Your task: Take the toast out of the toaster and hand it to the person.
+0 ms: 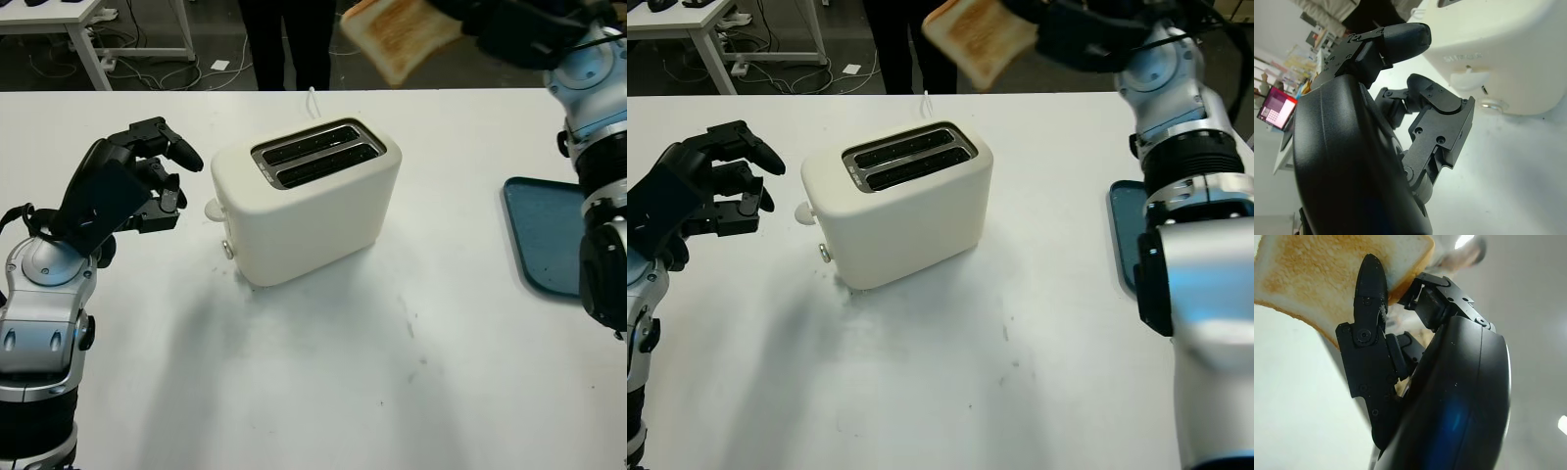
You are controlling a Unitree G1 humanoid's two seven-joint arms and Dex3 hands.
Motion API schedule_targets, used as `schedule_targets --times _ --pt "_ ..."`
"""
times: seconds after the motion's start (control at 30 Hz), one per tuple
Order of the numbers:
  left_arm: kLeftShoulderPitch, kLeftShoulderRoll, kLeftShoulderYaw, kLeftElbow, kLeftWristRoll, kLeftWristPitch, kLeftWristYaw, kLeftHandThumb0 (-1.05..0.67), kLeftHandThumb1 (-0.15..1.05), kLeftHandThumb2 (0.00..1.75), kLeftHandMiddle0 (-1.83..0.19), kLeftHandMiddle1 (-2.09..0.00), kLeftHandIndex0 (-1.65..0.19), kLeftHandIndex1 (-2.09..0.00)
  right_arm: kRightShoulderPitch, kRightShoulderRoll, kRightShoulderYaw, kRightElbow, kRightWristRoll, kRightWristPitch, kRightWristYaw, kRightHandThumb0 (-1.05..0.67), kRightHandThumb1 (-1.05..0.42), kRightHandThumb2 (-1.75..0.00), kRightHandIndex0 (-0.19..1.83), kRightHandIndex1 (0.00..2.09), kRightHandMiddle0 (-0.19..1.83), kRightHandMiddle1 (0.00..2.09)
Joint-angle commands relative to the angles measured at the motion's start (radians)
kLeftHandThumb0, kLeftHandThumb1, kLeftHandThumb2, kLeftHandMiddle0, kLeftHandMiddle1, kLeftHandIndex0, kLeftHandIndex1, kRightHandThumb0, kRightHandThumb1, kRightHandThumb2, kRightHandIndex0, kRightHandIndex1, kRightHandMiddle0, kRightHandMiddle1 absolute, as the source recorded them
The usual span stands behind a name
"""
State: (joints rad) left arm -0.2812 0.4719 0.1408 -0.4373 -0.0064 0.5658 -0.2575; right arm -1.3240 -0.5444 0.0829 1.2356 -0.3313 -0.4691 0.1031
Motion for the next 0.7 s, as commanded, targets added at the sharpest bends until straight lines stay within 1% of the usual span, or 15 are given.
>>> schedule_targets --times 0.0,0.07,0.1,0.17,0.2,0.3,0.4,0.43,0.5,0.57,0.6,0.63,0.67 --pt "0.010 -0.001 0.009 -0.016 -0.005 0.012 0.001 0.02 0.71 1.24 -0.61 -1.62 -0.46 -1.52 0.014 -0.002 -0.026 0.027 0.028 0.034 -0.028 -0.38 -0.92 -0.41 0.91 1.75 0.67 1.75" --pt "0.013 0.001 0.008 -0.018 -0.002 0.010 0.000 0.02 0.71 1.23 -0.60 -1.62 -0.46 -1.52 0.029 0.006 -0.053 0.045 0.045 0.085 -0.072 -0.37 -0.92 -0.39 0.90 1.75 0.66 1.75" --pt "0.016 0.003 0.008 -0.019 -0.001 0.008 -0.001 0.02 0.72 1.23 -0.60 -1.62 -0.45 -1.52 0.036 0.011 -0.069 0.052 0.057 0.111 -0.087 -0.37 -0.92 -0.38 0.84 1.75 0.61 1.75" --pt "0.019 0.003 0.008 -0.019 -0.001 0.005 -0.001 0.02 0.72 1.22 -0.60 -1.63 -0.45 -1.52 0.062 0.016 -0.078 0.059 0.060 0.124 -0.121 -0.37 -0.92 -0.39 0.81 1.75 0.58 1.74" --pt "0.019 0.003 0.010 -0.018 -0.003 0.004 -0.003 0.02 0.72 1.22 -0.60 -1.63 -0.46 -1.52 0.077 0.025 -0.083 0.062 0.062 0.133 -0.153 -0.37 -0.92 -0.39 0.82 1.75 0.59 1.74" --pt "0.018 0.003 0.011 -0.016 -0.006 0.012 -0.005 0.01 0.72 1.22 -0.61 -1.63 -0.46 -1.53 0.114 0.054 -0.108 0.065 0.082 0.152 -0.211 -0.38 -0.92 -0.35 0.80 1.75 0.63 1.64" --pt "0.019 0.003 0.011 -0.015 -0.006 0.005 -0.005 0.01 0.72 1.22 -0.61 -1.63 -0.46 -1.53 0.153 0.080 -0.134 0.061 0.108 0.144 -0.227 -0.30 -0.92 -0.35 0.83 1.75 0.61 1.73" --pt "0.020 0.005 0.011 -0.011 -0.008 -0.001 -0.010 0.01 0.72 1.22 -0.61 -1.63 -0.46 -1.53 0.161 0.087 -0.142 0.060 0.118 0.149 -0.231 -0.28 -0.92 -0.37 0.82 1.75 0.61 1.74" --pt "0.020 0.007 0.012 -0.005 -0.009 -0.008 -0.014 0.01 0.72 1.22 -0.61 -1.63 -0.46 -1.53 0.175 0.101 -0.153 0.058 0.131 0.171 -0.244 -0.26 -0.92 -0.38 0.78 1.75 0.55 1.74" --pt "0.022 0.006 0.013 0.004 -0.009 -0.025 -0.017 0.00 0.71 1.23 -0.61 -1.63 -0.46 -1.54 0.189 0.112 -0.156 0.059 0.136 0.188 -0.254 -0.20 -0.92 -0.39 0.69 1.75 0.46 1.69" --pt "0.022 0.005 0.013 0.006 -0.008 -0.028 -0.017 -0.01 0.71 1.24 -0.61 -1.63 -0.46 -1.54 0.193 0.119 -0.159 0.062 0.140 0.204 -0.255 -0.19 -0.92 -0.38 0.68 1.75 0.47 1.65" --pt "0.020 0.007 0.009 -0.002 -0.003 -0.011 -0.015 -0.01 0.70 1.24 -0.62 -1.63 -0.46 -1.54 0.201 0.125 -0.164 0.066 0.145 0.216 -0.253 -0.22 -0.92 -0.37 0.69 1.75 0.50 1.66" --pt "0.017 0.008 0.006 -0.008 0.001 0.003 -0.013 -0.01 0.71 1.23 -0.60 -1.62 -0.45 -1.53 0.207 0.130 -0.171 0.069 0.151 0.223 -0.250 -0.29 -0.92 -0.36 0.75 1.75 0.54 1.71"
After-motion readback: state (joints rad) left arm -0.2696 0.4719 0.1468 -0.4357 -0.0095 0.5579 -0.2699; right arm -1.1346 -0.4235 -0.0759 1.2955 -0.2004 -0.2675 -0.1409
